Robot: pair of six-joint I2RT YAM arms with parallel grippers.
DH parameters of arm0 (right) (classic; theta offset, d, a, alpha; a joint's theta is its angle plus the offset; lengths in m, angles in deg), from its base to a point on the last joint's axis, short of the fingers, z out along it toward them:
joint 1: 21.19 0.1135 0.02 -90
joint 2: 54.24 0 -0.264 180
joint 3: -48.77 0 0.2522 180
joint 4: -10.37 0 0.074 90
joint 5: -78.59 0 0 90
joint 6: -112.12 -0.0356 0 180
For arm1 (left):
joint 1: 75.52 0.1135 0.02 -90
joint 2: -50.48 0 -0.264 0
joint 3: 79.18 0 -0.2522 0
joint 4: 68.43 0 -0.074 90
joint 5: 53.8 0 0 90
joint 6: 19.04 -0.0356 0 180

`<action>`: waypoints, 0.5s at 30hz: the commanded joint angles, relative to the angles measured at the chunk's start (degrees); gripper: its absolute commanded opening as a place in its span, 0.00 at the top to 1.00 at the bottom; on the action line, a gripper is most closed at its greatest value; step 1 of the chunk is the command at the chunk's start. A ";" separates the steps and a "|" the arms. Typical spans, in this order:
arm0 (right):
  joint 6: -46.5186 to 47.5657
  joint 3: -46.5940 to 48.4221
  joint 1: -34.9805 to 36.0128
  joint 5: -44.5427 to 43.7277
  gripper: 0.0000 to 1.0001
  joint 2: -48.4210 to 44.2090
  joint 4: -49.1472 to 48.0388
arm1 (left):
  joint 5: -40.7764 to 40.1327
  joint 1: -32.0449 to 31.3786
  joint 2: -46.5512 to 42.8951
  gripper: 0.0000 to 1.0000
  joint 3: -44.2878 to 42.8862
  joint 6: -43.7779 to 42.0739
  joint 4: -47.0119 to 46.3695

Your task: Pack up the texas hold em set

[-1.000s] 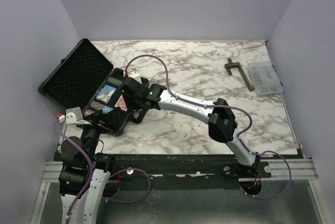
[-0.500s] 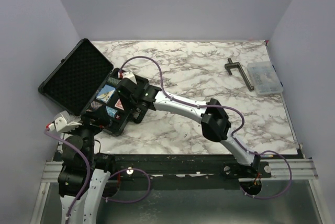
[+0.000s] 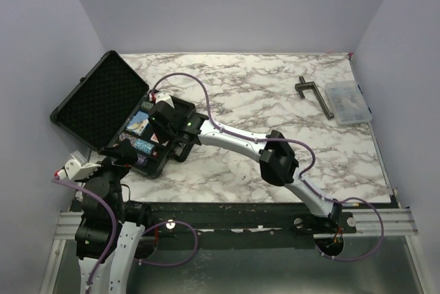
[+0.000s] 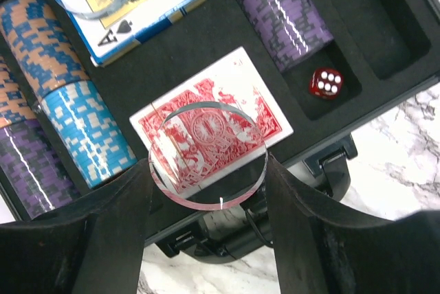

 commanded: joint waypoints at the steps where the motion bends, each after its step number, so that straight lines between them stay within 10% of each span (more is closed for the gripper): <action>1: 2.59 3.87 0.29 -2.65 0.46 2.54 -1.65 | -3.09 -0.19 -6.65 0.01 -1.31 1.65 1.78; 15: 2.47 5.10 -0.11 -1.43 0.45 4.77 -2.48 | -4.13 -0.15 -6.91 0.01 -1.35 2.22 2.51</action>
